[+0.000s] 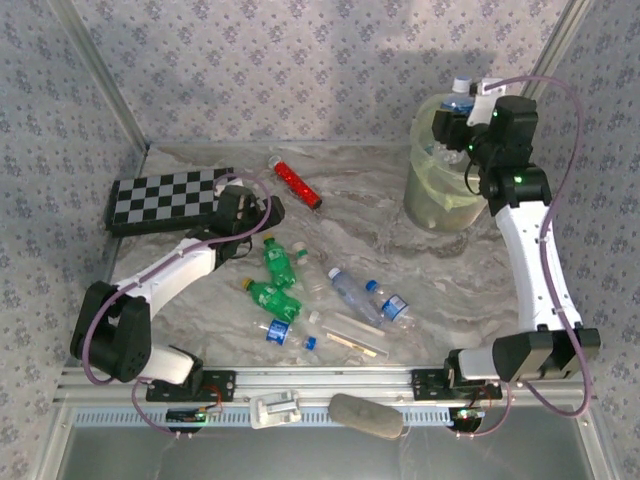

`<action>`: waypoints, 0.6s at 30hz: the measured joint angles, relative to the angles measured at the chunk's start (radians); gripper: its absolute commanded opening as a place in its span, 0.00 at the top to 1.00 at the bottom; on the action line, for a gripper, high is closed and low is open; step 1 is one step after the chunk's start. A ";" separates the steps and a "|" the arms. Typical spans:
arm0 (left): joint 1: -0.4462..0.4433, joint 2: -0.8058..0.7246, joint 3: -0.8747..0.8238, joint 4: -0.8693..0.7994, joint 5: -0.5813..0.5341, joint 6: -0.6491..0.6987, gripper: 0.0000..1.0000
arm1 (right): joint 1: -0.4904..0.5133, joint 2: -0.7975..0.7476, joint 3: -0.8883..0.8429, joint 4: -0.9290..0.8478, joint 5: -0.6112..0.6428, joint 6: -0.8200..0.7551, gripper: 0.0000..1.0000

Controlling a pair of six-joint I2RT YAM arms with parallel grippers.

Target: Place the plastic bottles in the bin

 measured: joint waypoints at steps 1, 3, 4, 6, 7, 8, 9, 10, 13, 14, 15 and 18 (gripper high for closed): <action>0.000 0.000 0.000 0.000 0.000 -0.002 0.00 | -0.005 0.019 0.014 0.002 0.012 0.000 0.51; 0.000 0.000 0.000 0.000 0.000 -0.002 0.00 | -0.013 0.059 0.039 0.000 0.037 0.000 0.50; 0.000 0.000 0.000 0.000 0.000 -0.002 0.00 | -0.016 0.084 0.051 -0.005 0.047 0.000 0.50; 0.000 0.000 0.000 0.000 0.000 -0.002 0.00 | -0.022 0.132 0.072 -0.018 0.063 0.000 0.49; 0.000 0.000 0.000 0.000 0.000 -0.002 0.00 | -0.026 0.155 0.079 -0.026 0.068 0.000 0.49; 0.000 0.000 0.000 0.000 0.000 -0.002 0.00 | -0.028 0.173 0.085 -0.035 0.073 0.000 0.48; 0.000 0.000 0.000 0.000 0.000 -0.002 0.00 | -0.031 0.196 0.091 -0.047 0.078 0.000 0.48; 0.000 0.000 0.000 0.000 0.000 -0.002 0.00 | -0.034 0.217 0.099 -0.063 0.082 0.000 0.47; 0.000 0.000 0.000 0.000 0.000 -0.002 0.00 | -0.041 0.272 0.125 -0.105 0.085 0.000 0.42; 0.000 0.000 0.000 0.000 0.000 -0.002 0.00 | -0.043 0.286 0.133 -0.119 0.086 0.001 0.38; 0.000 0.001 0.000 0.000 0.000 -0.002 0.00 | -0.045 0.301 0.142 -0.134 0.085 0.003 0.34; 0.000 0.002 0.000 0.000 0.000 -0.002 0.00 | -0.050 0.332 0.163 -0.168 0.086 0.011 0.25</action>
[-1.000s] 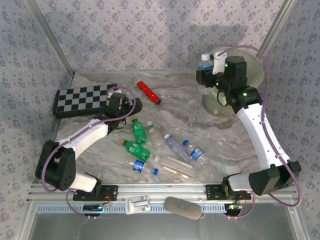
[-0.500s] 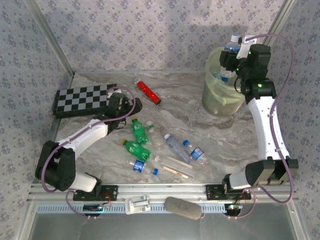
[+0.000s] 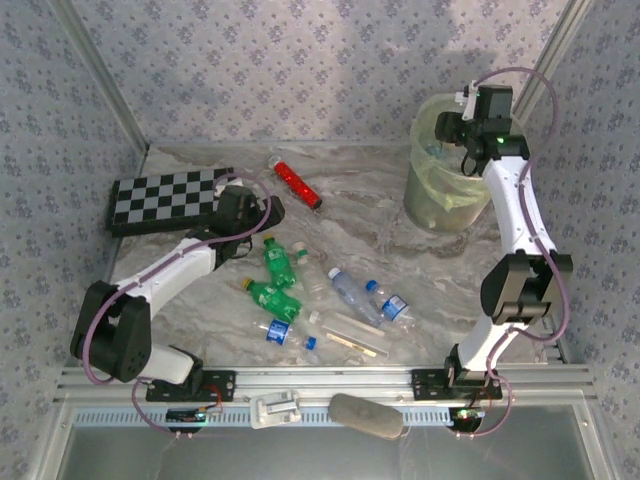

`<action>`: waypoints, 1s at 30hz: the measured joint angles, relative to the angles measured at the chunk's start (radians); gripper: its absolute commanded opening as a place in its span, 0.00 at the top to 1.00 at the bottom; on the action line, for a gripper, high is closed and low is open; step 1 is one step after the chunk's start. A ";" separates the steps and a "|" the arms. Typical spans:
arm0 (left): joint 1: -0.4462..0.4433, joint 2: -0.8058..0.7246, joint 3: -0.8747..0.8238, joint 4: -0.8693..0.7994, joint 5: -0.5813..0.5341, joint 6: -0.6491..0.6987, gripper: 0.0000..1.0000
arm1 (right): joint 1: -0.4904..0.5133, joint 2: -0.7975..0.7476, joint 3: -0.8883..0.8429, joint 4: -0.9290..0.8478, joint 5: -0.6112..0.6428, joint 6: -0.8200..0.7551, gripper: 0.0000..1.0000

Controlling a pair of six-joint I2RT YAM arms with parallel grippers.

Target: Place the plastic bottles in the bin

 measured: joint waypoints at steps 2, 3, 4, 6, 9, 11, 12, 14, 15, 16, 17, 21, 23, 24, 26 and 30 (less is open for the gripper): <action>0.000 0.000 0.000 0.000 0.000 0.000 0.00 | -0.002 0.009 0.010 -0.017 0.002 0.004 0.19; 0.000 0.000 -0.001 0.000 0.000 0.001 0.00 | -0.002 0.010 0.014 -0.023 0.004 0.006 0.15; 0.000 0.000 -0.002 0.001 0.000 0.000 0.00 | -0.002 0.010 0.018 -0.027 0.007 0.010 0.09; 0.002 0.000 -0.006 0.001 0.000 0.000 0.00 | -0.002 0.010 0.027 -0.026 0.019 0.013 0.01; 0.002 0.000 -0.011 0.000 0.000 0.001 0.00 | -0.002 0.002 0.031 -0.026 0.033 0.009 0.01; 0.002 0.000 -0.014 0.002 0.000 0.000 0.00 | -0.002 -0.011 0.031 -0.026 0.038 0.007 0.01; 0.002 0.000 -0.016 0.003 0.000 0.000 0.00 | -0.002 -0.021 0.031 -0.026 0.040 0.006 0.01; 0.002 0.000 -0.021 0.004 0.000 0.000 0.00 | 0.002 -0.055 0.023 -0.022 0.041 -0.003 0.01; 0.002 0.000 -0.023 0.004 0.000 0.000 0.00 | 0.006 -0.082 0.010 -0.016 0.041 -0.009 0.01; 0.002 0.000 -0.027 0.005 0.000 0.000 0.00 | 0.011 -0.116 -0.008 -0.009 0.040 -0.013 0.01; 0.002 0.000 -0.029 0.005 0.000 0.000 0.00 | 0.016 -0.143 -0.025 -0.002 0.035 -0.015 0.01; 0.002 0.003 -0.035 0.005 0.001 -0.003 0.00 | 0.058 -0.286 -0.131 0.038 -0.037 -0.024 0.01; 0.002 0.009 -0.035 0.006 0.001 -0.003 0.00 | 0.091 -0.340 -0.181 0.047 -0.085 -0.030 0.01; 0.002 0.012 -0.035 0.006 0.001 -0.003 0.00 | 0.113 -0.363 -0.208 0.048 -0.111 -0.036 0.01; 0.003 0.014 -0.036 0.007 0.001 -0.004 0.00 | 0.161 -0.395 -0.261 0.045 -0.153 -0.044 0.01; 0.009 0.013 -0.043 0.023 0.002 -0.010 0.00 | 0.263 -0.414 -0.361 0.010 -0.225 -0.057 0.01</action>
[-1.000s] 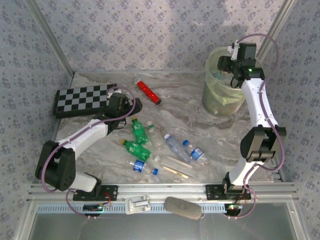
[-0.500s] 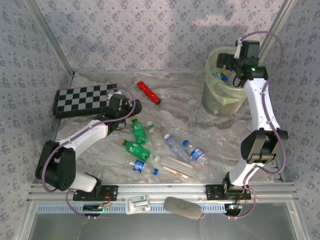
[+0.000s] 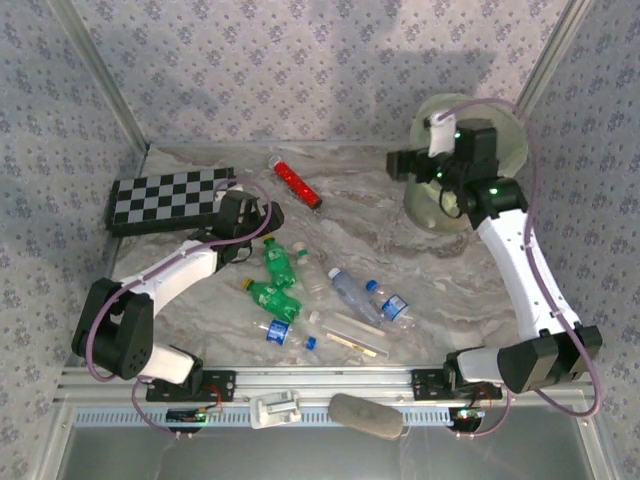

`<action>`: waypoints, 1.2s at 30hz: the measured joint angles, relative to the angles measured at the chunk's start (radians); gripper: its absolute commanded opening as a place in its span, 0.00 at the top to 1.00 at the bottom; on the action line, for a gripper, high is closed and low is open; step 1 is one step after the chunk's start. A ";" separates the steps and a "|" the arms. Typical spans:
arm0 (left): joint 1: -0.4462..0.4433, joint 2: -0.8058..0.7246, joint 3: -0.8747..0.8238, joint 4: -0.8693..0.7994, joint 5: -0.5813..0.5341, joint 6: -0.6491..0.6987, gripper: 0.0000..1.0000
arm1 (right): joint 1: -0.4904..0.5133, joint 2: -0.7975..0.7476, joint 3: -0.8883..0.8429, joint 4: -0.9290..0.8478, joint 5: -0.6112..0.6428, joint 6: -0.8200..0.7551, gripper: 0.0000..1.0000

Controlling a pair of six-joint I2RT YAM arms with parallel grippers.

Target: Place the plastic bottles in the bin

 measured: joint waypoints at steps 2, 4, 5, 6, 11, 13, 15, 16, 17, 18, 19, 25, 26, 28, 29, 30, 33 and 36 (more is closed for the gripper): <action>0.007 -0.002 -0.008 0.007 0.001 -0.001 0.00 | 0.045 0.003 -0.041 -0.026 -0.026 -0.001 0.01; 0.018 -0.004 -0.019 0.010 0.002 -0.005 0.00 | 0.087 0.007 -0.079 -0.044 -0.049 -0.001 0.01; 0.024 -0.005 -0.025 0.010 0.002 -0.006 0.00 | 0.103 0.009 -0.093 -0.047 -0.057 -0.001 0.01; 0.030 -0.008 -0.031 0.010 0.002 -0.009 0.00 | 0.122 0.014 -0.108 -0.055 -0.068 -0.001 0.01; 0.052 -0.019 -0.053 0.010 0.002 -0.019 0.00 | 0.197 0.038 -0.156 -0.085 -0.095 0.002 0.04; 0.057 -0.024 -0.059 0.011 0.002 -0.020 0.00 | 0.220 0.052 -0.174 -0.087 -0.110 0.014 0.06; 0.058 -0.027 -0.064 0.011 0.002 -0.024 0.00 | 0.246 0.079 -0.187 -0.084 -0.122 0.033 0.07; 0.058 -0.028 -0.065 0.011 0.002 -0.024 0.00 | 0.262 0.095 -0.193 -0.074 -0.123 0.046 0.07; 0.060 -0.028 -0.066 0.013 0.002 -0.027 0.00 | 0.281 0.113 -0.201 -0.061 -0.124 0.059 0.08; 0.061 -0.028 -0.068 0.014 0.002 -0.027 0.00 | 0.300 0.130 -0.209 -0.048 -0.124 0.075 0.09; 0.061 -0.028 -0.070 0.017 0.002 -0.027 0.00 | 0.322 0.149 -0.218 -0.034 -0.125 0.093 0.10; 0.064 -0.046 -0.089 0.025 0.002 -0.028 0.00 | 0.437 0.280 -0.227 0.033 -0.086 0.187 0.17; 0.064 -0.051 -0.091 0.026 0.002 -0.028 0.00 | 0.452 0.298 -0.222 0.034 -0.073 0.196 0.17; 0.065 -0.062 -0.101 0.027 0.002 -0.033 0.00 | 0.487 0.344 -0.200 0.029 -0.029 0.217 0.19; 0.066 -0.068 -0.105 0.027 0.002 -0.035 0.00 | 0.504 0.367 -0.182 0.023 -0.005 0.227 0.20; 0.067 -0.073 -0.110 0.027 0.002 -0.035 0.00 | 0.519 0.387 -0.164 0.018 0.018 0.235 0.20; 0.071 -0.085 -0.123 0.027 0.001 -0.039 0.00 | 0.558 0.435 -0.115 -0.002 0.093 0.258 0.21; 0.072 -0.092 -0.131 0.026 0.001 -0.043 0.00 | 0.583 0.459 -0.090 -0.023 0.153 0.283 0.22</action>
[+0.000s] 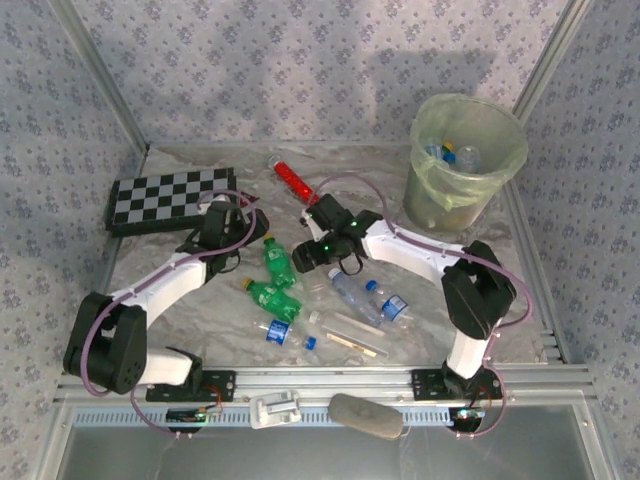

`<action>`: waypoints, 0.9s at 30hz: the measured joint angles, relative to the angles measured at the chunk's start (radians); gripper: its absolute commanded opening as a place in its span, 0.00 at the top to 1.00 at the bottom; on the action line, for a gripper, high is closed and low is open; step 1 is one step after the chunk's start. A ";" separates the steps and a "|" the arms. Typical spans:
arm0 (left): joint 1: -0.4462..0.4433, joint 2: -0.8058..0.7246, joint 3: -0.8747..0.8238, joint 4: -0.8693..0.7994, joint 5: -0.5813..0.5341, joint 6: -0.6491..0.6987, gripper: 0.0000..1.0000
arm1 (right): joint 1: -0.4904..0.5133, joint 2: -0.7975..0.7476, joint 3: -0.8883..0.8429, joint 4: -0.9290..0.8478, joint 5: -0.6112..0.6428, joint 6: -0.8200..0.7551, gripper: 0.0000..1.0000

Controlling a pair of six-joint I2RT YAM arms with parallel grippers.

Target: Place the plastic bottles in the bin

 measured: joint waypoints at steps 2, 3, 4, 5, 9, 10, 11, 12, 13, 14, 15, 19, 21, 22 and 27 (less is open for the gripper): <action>0.002 -0.002 -0.002 0.000 0.000 0.000 0.00 | 0.008 0.013 0.011 -0.013 0.037 0.016 0.22; 0.003 -0.002 -0.003 0.001 0.000 0.000 0.00 | 0.012 0.019 0.017 -0.018 0.053 0.023 0.22; 0.003 -0.003 -0.005 0.001 0.000 -0.001 0.00 | 0.015 0.026 0.022 -0.020 0.068 0.029 0.22; 0.004 -0.004 -0.008 0.001 0.000 -0.002 0.00 | 0.018 0.033 0.030 -0.024 0.081 0.033 0.22; 0.006 -0.014 -0.017 0.000 -0.003 -0.003 0.00 | 0.042 0.080 0.073 -0.044 0.123 0.048 0.22; 0.006 -0.016 -0.018 0.000 -0.003 -0.003 0.00 | 0.050 0.095 0.082 -0.048 0.129 0.052 0.22; 0.008 -0.017 -0.018 0.000 -0.003 -0.003 0.00 | 0.057 0.109 0.089 -0.051 0.132 0.055 0.22; 0.010 -0.018 -0.019 0.000 -0.003 -0.003 0.00 | 0.062 0.119 0.093 -0.056 0.136 0.059 0.22; 0.012 -0.021 -0.021 0.000 -0.003 -0.003 0.00 | 0.067 0.130 0.098 -0.063 0.139 0.063 0.22; 0.012 -0.024 -0.023 0.000 -0.004 -0.003 0.00 | 0.071 0.141 0.102 -0.067 0.140 0.067 0.23; 0.013 -0.027 -0.025 -0.001 -0.006 -0.003 0.00 | 0.074 0.148 0.103 -0.069 0.141 0.072 0.23; 0.019 -0.037 -0.027 0.000 -0.007 -0.003 0.00 | 0.079 0.169 0.104 -0.085 0.146 0.089 0.25; 0.019 -0.039 -0.028 -0.001 -0.007 -0.003 0.00 | 0.079 0.169 0.104 -0.089 0.147 0.097 0.25; 0.019 -0.040 -0.029 -0.001 -0.007 -0.003 0.00 | 0.079 0.169 0.104 -0.089 0.147 0.100 0.25; 0.021 -0.040 -0.031 -0.001 -0.007 -0.003 0.00 | 0.079 0.182 0.104 -0.089 0.150 0.115 0.25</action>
